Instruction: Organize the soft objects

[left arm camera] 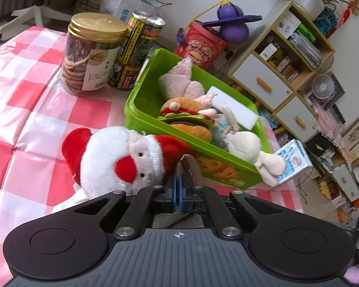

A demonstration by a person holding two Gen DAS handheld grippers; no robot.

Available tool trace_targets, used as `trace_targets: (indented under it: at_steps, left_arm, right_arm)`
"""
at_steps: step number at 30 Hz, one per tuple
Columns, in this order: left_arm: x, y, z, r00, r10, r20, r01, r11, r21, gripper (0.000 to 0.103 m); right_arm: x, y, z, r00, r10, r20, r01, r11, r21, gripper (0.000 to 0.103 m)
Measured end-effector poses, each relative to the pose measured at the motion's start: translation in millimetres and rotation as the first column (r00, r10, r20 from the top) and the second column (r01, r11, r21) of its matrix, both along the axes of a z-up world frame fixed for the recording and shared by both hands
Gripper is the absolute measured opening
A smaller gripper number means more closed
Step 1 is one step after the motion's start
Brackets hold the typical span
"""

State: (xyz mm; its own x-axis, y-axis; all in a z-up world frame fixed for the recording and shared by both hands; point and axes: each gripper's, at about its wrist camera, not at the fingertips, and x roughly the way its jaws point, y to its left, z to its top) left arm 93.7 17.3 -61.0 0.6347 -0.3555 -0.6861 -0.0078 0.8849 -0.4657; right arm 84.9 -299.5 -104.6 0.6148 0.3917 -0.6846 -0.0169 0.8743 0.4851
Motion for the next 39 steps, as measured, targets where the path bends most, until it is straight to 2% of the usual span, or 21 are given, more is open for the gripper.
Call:
trace_targets:
  at_steps: [6,10,13,17,19,21,22,25,28,30,32,33,39]
  left_arm:
    - [-9,-4,14,0.998,-0.049,0.031,0.050,0.998,-0.030,0.000]
    - [-12,-6,22,0.996,-0.061,0.059,0.063,0.997,-0.033,0.000]
    - [-13,-7,25,0.996,-0.057,0.070,0.059,0.998,-0.021,0.000]
    - [-9,-11,21,0.997,-0.063,0.040,0.062,0.998,0.031,0.000]
    - [-6,-11,13,0.999,-0.051,0.005,0.051,0.998,0.044,0.010]
    - [-2,-13,4,0.999,-0.035,-0.027,0.036,0.998,0.051,0.014]
    - [1,-13,0,0.999,-0.027,-0.044,0.029,0.998,0.051,0.020]
    - [6,-9,-11,0.997,0.012,-0.076,-0.010,1.000,0.020,0.025]
    - [8,-2,-17,0.996,0.047,-0.077,-0.051,0.998,-0.046,0.024]
    - [8,0,-18,0.996,0.062,-0.066,-0.066,0.996,-0.062,0.024]
    - [8,1,-18,0.996,0.072,-0.060,-0.075,0.995,-0.064,0.018]
    - [8,1,-18,0.995,0.075,-0.058,-0.079,0.995,-0.059,0.011]
    - [7,5,-12,0.997,0.065,-0.043,-0.068,0.995,-0.077,0.000]
  right_arm:
    - [0,-8,7,1.000,-0.026,-0.001,0.026,0.996,0.082,0.016]
    - [-1,-9,11,0.999,-0.042,0.002,0.041,0.994,0.105,0.016]
    - [-2,-8,16,0.999,-0.046,0.014,0.044,0.992,0.119,0.016]
    - [-2,-7,19,0.998,-0.050,0.023,0.047,0.991,0.125,0.016]
    - [-2,-6,18,0.999,-0.047,0.021,0.044,0.992,0.120,0.016]
    - [-2,-5,16,0.999,-0.043,0.016,0.041,0.993,0.111,0.016]
    - [-2,-3,15,0.999,-0.040,0.014,0.038,0.994,0.106,0.016]
    - [-1,-1,14,0.999,-0.031,0.012,0.029,0.995,0.093,0.016]
    - [-1,0,12,1.000,-0.021,0.012,0.020,0.996,0.083,0.016]
    - [-1,0,11,1.000,-0.019,0.009,0.018,0.997,0.078,0.016]
    - [-1,0,11,1.000,-0.019,0.008,0.018,0.997,0.077,0.016]
    - [-1,0,11,1.000,-0.021,0.008,0.020,0.997,0.076,0.016]
    - [-3,-3,14,0.999,-0.036,0.012,0.035,0.996,0.087,0.016]
